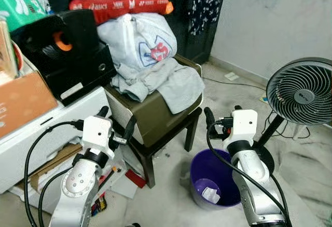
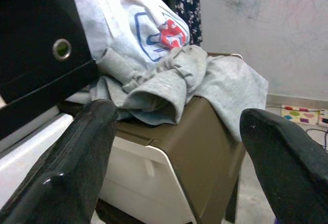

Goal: Clean up the room

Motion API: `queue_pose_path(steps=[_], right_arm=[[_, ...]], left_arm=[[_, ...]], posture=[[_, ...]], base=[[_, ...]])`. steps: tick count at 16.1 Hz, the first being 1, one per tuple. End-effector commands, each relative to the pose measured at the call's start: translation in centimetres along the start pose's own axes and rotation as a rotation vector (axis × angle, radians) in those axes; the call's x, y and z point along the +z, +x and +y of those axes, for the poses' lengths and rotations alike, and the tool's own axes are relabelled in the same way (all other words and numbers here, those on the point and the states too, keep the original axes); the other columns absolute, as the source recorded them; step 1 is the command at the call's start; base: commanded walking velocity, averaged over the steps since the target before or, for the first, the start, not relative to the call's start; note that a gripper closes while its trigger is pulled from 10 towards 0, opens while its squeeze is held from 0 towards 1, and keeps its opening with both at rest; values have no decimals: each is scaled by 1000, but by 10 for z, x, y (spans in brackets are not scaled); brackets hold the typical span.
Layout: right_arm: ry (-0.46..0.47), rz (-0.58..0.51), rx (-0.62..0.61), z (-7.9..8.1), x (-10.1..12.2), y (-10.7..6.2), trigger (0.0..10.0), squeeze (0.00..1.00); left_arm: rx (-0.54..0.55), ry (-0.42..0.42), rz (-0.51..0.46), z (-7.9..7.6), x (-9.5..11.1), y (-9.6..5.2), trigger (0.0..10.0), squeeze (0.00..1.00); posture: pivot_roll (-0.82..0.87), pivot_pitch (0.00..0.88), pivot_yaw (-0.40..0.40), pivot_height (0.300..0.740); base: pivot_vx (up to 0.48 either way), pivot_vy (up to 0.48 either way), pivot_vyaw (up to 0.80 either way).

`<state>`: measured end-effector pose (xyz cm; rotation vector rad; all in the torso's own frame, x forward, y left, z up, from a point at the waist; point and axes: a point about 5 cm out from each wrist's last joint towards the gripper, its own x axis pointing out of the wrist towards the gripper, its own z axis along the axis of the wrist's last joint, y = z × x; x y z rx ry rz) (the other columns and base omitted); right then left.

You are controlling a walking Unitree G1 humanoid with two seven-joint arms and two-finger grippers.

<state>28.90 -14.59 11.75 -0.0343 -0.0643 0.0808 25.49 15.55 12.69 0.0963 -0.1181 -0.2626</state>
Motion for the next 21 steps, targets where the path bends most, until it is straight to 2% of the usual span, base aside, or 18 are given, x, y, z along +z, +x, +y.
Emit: queue_pose_path(steps=[1, 5, 9, 21], right_arm=[[4, -10, 0, 0, 4, 0, 10000, 0], [-7, -2, 7, -1, 4, 0, 10000, 0], [-10, 12, -13, -5, 2, 0, 10000, 0], [-6, 14, -27, -6, 2, 3, 10000, 0]], left_arm=[[-20, -5, -4, -2, 3, 0, 10000, 0], [-50, -2, 8, -6, 3, -1, 10000, 0], [-84, 6, 13, -10, 3, 0, 10000, 0], [-89, 27, 12, -9, 4, 4, 10000, 0]], posture=[[-22, 125, 4, 740], [-25, 127, 0, 740], [-25, 123, 3, 740], [-30, 123, 5, 740]], base=[[0, 0, 0], [0, 0, 0], [0, 0, 759], [0, 0, 792]])
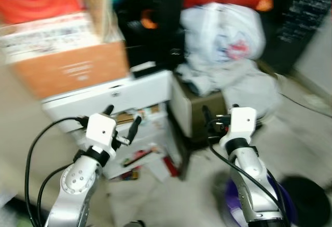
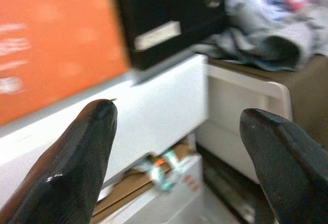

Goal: Clean up the room

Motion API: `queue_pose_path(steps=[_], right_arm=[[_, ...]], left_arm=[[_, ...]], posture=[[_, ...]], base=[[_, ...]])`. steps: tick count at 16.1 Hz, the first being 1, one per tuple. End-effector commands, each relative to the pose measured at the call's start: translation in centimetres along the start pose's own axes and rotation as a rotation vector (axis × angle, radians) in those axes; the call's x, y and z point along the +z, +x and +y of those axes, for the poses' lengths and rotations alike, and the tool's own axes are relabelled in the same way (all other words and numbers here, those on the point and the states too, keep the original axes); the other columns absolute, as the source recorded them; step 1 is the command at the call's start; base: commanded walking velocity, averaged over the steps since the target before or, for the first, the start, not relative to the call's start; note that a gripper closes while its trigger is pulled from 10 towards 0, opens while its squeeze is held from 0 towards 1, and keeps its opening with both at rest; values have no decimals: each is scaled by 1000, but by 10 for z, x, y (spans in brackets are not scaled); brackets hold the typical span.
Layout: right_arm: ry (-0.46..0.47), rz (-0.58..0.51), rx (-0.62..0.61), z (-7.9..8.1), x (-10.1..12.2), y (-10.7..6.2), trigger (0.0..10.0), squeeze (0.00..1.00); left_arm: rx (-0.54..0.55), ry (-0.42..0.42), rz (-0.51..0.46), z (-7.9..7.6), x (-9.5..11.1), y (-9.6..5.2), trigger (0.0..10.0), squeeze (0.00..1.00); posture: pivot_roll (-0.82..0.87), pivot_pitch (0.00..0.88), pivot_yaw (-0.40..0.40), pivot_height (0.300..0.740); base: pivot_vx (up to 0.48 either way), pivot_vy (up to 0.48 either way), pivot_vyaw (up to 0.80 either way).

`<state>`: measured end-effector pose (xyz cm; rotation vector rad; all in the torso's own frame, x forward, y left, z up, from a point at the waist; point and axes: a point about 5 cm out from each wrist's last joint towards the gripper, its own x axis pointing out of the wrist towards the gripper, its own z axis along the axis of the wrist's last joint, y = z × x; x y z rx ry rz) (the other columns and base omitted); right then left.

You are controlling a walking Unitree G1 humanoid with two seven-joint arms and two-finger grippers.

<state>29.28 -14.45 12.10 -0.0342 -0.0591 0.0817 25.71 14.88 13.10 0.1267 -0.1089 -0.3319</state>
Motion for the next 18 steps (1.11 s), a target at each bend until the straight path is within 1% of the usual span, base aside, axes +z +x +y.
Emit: queue_pose_path(steps=[1, 3, 5, 6, 7, 8, 10, 13, 16, 18], right_arm=[[-9, 7, -30, -8, -1, -1, 10000, 0], [-9, 9, -40, -11, -1, -2, 10000, 0], [-23, 3, -36, -15, 1, -9, 10000, 0], [-27, 4, -35, -16, 1, -9, 10000, 0], [-47, 12, -31, -20, 0, -15, 10000, 0], [-51, 15, -30, -21, -1, -16, 10000, 0], [-58, 20, -30, -23, -3, -16, 10000, 0], [-59, 14, -20, -20, 0, -12, 10000, 0], [-58, 12, -19, -20, 0, -10, 10000, 0], [-59, 11, -17, -20, 0, -9, 10000, 0]], left_arm=[[-8, 0, -9, -3, 1, 0, 10000, 0], [-4, -15, -18, -2, 5, -2, 10000, 0], [14, -1, -15, 1, 6, -12, 10000, 0], [20, -2, -14, 2, 6, -13, 10000, 0], [39, -4, -7, 3, 4, -18, 10000, 0], [42, -3, -7, 4, 4, -19, 10000, 0], [46, -2, -11, 4, 4, -16, 10000, 0], [39, -8, -23, 2, 6, -13, 10000, 0], [31, -24, -31, 1, 8, -13, 10000, 0], [21, -24, -34, 0, 8, -12, 10000, 0]], posture=[[-31, 124, 5, 740], [-27, 115, 0, 740], [-26, 107, -3, 740], [-25, 104, -6, 740], [-25, 99, -11, 740], [-26, 98, -13, 740], [-30, 88, -19, 740], [-30, 80, -17, 740], [-30, 74, -18, 740], [-30, 75, -18, 740]], base=[[0, 0, 450], [0, 0, 0], [0, 0, 0], [0, 0, 0], [0, 0, 0], [0, 0, 0], [0, 0, 613], [0, 0, 800], [0, 0, 467], [0, 0, 0]])
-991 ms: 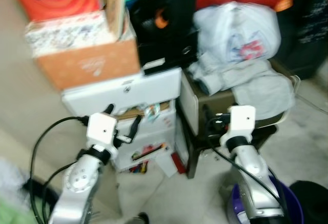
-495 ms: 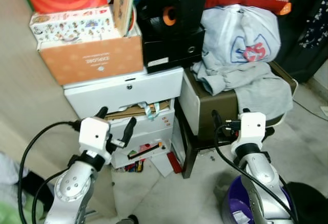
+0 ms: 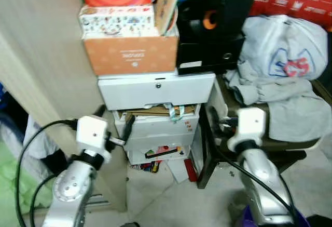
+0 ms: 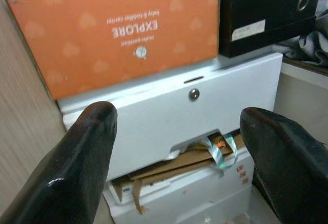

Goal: Clean up the room

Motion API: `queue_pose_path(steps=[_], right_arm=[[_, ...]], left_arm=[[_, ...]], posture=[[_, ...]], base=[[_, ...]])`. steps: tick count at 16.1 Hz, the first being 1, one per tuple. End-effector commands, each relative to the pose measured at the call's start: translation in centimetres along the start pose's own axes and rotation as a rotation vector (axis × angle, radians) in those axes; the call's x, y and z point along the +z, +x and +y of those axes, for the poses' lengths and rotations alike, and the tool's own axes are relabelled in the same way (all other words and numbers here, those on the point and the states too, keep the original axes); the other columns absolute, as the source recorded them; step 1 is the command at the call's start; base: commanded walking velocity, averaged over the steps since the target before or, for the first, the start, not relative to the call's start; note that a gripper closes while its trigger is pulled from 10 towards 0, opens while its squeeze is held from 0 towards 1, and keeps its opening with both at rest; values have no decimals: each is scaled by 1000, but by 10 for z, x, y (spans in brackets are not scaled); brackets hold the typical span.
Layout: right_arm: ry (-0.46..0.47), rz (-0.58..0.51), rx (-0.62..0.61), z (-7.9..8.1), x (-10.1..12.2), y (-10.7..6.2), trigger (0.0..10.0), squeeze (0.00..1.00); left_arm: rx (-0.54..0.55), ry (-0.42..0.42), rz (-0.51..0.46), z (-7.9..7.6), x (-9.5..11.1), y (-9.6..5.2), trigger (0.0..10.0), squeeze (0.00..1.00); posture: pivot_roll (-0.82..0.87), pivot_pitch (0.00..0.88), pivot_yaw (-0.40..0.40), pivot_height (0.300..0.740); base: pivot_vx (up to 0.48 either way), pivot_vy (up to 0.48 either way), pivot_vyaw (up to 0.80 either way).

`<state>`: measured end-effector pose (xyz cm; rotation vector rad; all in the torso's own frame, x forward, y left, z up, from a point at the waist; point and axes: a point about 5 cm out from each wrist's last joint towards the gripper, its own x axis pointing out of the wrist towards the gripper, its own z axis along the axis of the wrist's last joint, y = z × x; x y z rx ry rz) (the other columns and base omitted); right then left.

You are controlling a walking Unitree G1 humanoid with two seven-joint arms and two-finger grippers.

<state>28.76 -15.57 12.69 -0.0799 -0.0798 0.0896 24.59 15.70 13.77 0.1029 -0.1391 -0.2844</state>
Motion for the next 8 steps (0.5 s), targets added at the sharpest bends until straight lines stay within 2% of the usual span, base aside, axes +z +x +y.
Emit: queue_pose_path(steps=[1, 6, 8], right_arm=[[-12, 30, -25, -8, -6, -3, 10000, 0], [-11, 31, -24, -7, -7, -2, 10000, 0], [-12, 30, -22, -7, -7, -2, 10000, 0]], left_arm=[[-33, -6, -4, -6, 1, 1, 10000, 0], [-43, -4, -7, -8, 1, 3, 10000, 0], [-47, -8, -6, -8, 1, 3, 10000, 0]], posture=[[-31, 74, -17, 740], [-31, 74, -17, 740], [-32, 76, -16, 740]], base=[[0, 0, 0], [0, 0, 0], [0, -277, 0]])
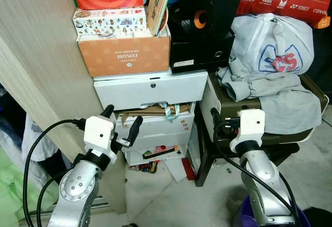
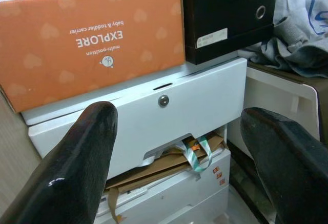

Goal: Clean up the room

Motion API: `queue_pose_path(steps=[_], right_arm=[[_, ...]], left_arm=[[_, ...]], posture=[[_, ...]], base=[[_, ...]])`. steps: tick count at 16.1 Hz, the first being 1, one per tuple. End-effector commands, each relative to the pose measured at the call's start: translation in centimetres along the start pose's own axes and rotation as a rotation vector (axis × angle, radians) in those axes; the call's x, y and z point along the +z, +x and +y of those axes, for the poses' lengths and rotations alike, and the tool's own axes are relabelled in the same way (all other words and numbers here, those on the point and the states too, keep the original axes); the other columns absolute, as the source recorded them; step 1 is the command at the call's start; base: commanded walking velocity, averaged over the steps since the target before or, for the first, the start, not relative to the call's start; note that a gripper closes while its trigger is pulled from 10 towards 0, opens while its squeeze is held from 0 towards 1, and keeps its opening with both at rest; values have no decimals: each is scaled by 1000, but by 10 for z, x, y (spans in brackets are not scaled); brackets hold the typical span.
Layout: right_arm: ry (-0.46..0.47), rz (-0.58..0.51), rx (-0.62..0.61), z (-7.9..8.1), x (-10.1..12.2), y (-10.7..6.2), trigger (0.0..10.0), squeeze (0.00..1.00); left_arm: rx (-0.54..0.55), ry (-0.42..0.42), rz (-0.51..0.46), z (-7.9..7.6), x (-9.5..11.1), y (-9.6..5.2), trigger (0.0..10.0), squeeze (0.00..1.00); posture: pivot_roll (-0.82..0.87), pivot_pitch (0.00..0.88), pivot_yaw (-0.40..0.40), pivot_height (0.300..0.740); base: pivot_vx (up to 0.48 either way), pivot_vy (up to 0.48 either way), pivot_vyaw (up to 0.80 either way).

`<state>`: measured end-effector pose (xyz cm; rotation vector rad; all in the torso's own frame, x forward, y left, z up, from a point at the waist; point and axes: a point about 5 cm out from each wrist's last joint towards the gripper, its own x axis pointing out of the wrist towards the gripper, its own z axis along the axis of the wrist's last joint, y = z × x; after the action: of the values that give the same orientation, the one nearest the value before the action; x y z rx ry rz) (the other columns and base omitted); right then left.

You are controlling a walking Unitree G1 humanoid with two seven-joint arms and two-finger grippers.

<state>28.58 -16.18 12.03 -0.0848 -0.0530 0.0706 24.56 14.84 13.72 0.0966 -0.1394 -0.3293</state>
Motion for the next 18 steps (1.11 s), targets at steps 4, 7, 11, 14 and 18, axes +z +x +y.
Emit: queue_pose_path(steps=[4, 7, 11, 14, 18], right_arm=[[-8, 2, -2, -1, 0, 1, 10000, 0], [-9, -1, 5, 1, 0, 2, 10000, 0], [-8, -2, 9, 2, 0, 3, 10000, 0], [-7, -4, 10, 2, 0, 3, 10000, 0], [-5, -5, 9, 3, 0, 4, 10000, 0]], left_arm=[[-4, -4, 2, 0, 0, 1, 10000, 0], [-6, -7, 5, 0, -1, 1, 10000, 0], [-11, -9, 11, 0, -2, 2, 10000, 0], [-13, -11, 13, 0, -3, 2, 10000, 0], [-3, -32, 11, 2, -4, 2, 10000, 0]], posture=[[-32, 76, -16, 740], [-31, 73, -16, 740], [-31, 71, -17, 740], [-31, 70, -15, 740], [-30, 71, -14, 740]], base=[[0, -289, 0], [0, -238, 373], [0, -358, 494], [0, -317, 0], [0, -79, 0]])
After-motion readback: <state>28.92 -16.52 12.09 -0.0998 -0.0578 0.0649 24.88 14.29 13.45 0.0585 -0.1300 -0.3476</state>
